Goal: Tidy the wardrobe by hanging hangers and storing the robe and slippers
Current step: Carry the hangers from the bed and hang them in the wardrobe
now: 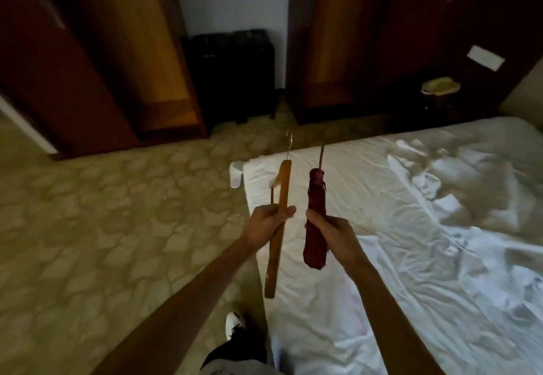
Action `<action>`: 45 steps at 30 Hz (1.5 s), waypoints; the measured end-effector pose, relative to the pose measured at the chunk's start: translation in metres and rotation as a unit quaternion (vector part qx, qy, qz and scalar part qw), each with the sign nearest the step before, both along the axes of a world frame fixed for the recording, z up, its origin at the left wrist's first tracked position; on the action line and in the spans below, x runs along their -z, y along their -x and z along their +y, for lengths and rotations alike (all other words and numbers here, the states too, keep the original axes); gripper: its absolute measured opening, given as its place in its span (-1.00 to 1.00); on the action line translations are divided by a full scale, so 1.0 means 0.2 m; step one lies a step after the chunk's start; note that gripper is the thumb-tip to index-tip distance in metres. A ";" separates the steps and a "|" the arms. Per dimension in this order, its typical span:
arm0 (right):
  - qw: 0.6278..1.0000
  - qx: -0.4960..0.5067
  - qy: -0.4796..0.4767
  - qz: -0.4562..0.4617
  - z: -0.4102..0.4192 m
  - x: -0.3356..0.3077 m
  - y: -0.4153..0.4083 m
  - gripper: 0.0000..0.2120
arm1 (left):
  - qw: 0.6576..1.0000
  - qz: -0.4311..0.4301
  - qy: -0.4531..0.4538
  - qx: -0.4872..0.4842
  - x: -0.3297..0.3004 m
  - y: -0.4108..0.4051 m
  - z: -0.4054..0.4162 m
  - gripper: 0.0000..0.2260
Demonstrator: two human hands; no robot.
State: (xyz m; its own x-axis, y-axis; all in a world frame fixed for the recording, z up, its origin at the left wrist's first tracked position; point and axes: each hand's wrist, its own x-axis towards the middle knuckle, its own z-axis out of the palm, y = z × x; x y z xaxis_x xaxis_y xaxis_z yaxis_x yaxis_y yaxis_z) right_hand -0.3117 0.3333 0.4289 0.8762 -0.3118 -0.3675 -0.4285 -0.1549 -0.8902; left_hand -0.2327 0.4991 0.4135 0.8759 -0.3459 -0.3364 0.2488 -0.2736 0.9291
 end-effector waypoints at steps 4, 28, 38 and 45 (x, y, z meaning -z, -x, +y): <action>0.997 -0.072 0.009 -0.023 0.31 -0.10 -0.24 -0.59 | 0.997 -0.010 0.016 -0.070 -0.08 -0.13 0.34 -0.74; 0.970 -0.229 -0.056 -0.062 2.19 -0.25 -2.16 -0.71 | 0.972 -0.048 0.066 -0.219 -0.19 -1.77 2.22 -0.68; 0.966 -0.248 -0.044 -0.055 2.29 -0.15 -3.36 -0.65 | 0.976 -0.045 0.073 -0.202 -0.08 -2.97 2.35 -0.69; 0.957 -0.277 -0.052 -0.066 2.41 -0.22 -4.24 -0.68 | 0.971 -0.051 0.085 -0.218 -0.23 -3.81 2.47 -0.73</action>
